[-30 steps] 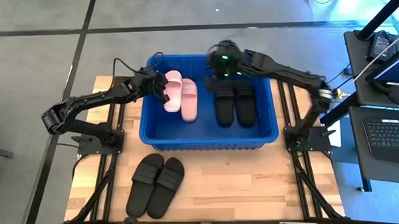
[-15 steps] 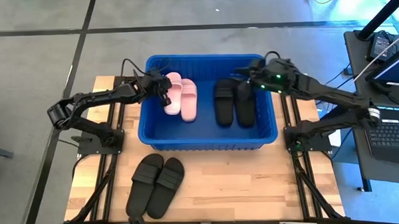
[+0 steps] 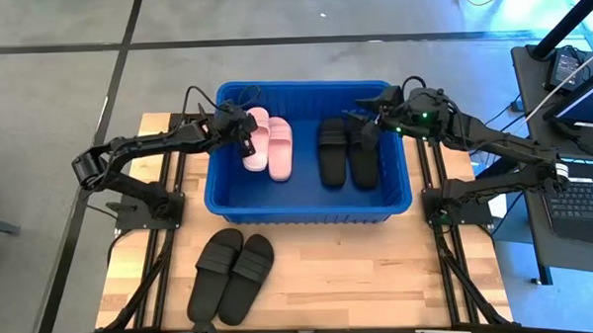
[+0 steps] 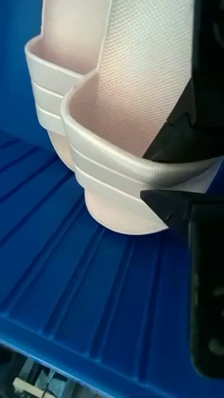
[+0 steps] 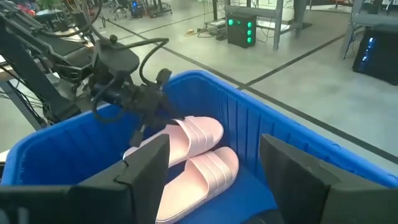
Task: Pick and place slides into bin
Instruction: Put the pink slipper into the blue bin
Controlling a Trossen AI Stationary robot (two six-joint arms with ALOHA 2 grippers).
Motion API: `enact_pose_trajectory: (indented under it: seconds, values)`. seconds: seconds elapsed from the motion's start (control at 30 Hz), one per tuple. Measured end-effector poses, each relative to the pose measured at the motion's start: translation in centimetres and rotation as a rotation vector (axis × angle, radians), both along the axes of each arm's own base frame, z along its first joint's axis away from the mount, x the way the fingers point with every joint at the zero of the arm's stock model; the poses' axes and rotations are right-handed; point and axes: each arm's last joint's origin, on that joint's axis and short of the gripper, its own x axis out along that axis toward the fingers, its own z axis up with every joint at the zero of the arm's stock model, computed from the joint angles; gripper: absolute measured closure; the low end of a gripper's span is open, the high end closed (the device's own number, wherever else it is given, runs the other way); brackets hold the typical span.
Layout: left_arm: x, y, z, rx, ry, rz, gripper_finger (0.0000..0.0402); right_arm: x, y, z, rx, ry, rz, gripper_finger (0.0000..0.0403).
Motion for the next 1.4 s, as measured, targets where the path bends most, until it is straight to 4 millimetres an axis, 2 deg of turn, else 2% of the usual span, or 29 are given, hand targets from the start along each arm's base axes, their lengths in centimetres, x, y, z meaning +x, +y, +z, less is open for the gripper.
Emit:
enact_pose_trajectory:
  seconds: [0.2, 0.8, 0.93, 1.2, 1.4]
  values:
    - [0.01, -0.04, 0.00, -0.002, 0.002, 0.001, 0.0324, -0.05, 0.02, -0.20, 0.007, 0.021, 0.000, 0.0155]
    - [-0.24, -0.23, -0.25, -0.032, 0.041, -0.003, 0.0317, -0.05, 0.02, -0.22, 0.006, 0.023, 0.001, 0.0155]
    - [-0.24, -0.22, -0.23, -0.037, 0.031, 0.005, 0.0291, -0.05, 0.02, -0.22, 0.005, 0.023, 0.001, 0.0155]
    - [-0.29, -0.29, -0.30, -0.063, 0.009, 0.031, 0.0206, -0.04, 0.02, -0.23, 0.005, 0.024, 0.001, 0.0155]
    - [-0.32, -0.44, -0.26, -0.073, 0.001, 0.061, 0.0186, -0.04, 0.02, -0.23, 0.005, 0.024, 0.002, 0.0155]
